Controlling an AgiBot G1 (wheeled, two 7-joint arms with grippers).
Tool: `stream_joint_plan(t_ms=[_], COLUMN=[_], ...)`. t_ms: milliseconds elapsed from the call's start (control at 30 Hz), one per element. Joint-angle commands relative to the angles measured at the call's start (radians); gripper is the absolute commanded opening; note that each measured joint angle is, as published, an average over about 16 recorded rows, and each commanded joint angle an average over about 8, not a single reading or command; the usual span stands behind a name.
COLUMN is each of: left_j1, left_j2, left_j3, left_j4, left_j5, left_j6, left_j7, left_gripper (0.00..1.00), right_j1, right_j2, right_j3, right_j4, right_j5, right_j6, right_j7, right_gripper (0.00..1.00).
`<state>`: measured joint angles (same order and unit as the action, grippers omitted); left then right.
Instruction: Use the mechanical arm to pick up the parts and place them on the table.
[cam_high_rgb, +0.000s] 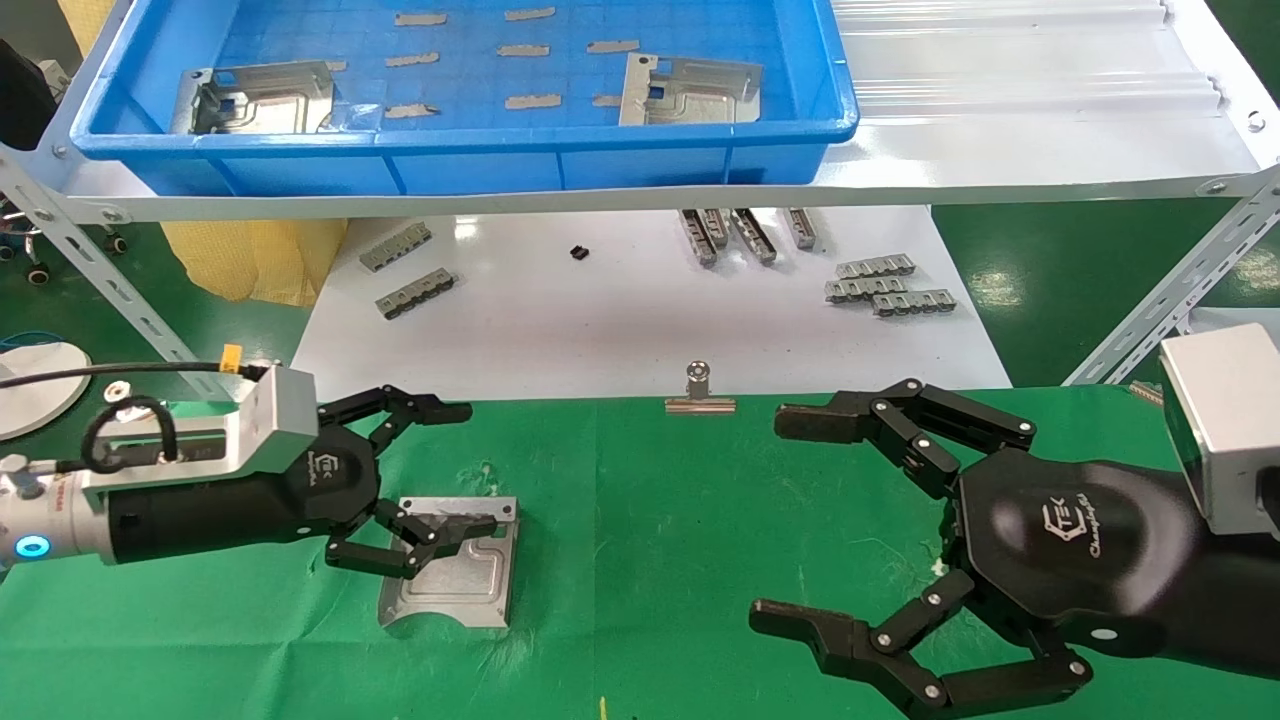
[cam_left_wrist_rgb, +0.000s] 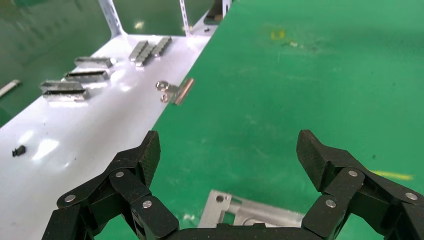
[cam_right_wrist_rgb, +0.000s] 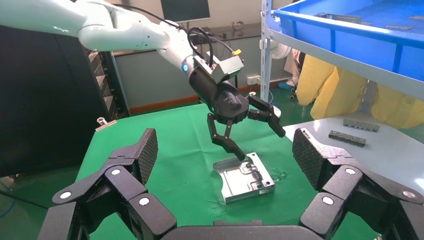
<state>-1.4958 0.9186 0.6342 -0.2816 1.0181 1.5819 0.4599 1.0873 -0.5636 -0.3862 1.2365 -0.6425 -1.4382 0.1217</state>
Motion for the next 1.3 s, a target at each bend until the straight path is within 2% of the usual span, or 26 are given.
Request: stream_joint_plan(t_ms=[33,1300], left_j1=[0.018,0.354], left_j2=[-0.013,-0.258], left_j3=[-0.015,-0.298], left_j4=[-0.042,-0.842], left_j5=[-0.012,-0.241], left_j6=[-0.004,-0.072], left_j7=[-0.027,-0.544], left_gripper=[1.00,1.00], right_j1=[0.000,0.000], right_j2=[0.000,0.000], right_j3=[0.000,0.000], right_j4=[0.000,0.000], right_j5=[0.000,0.000], right_j6=[0.000,0.000], right_j7=[0.000,0.000], right_gripper=[1.00,1.00])
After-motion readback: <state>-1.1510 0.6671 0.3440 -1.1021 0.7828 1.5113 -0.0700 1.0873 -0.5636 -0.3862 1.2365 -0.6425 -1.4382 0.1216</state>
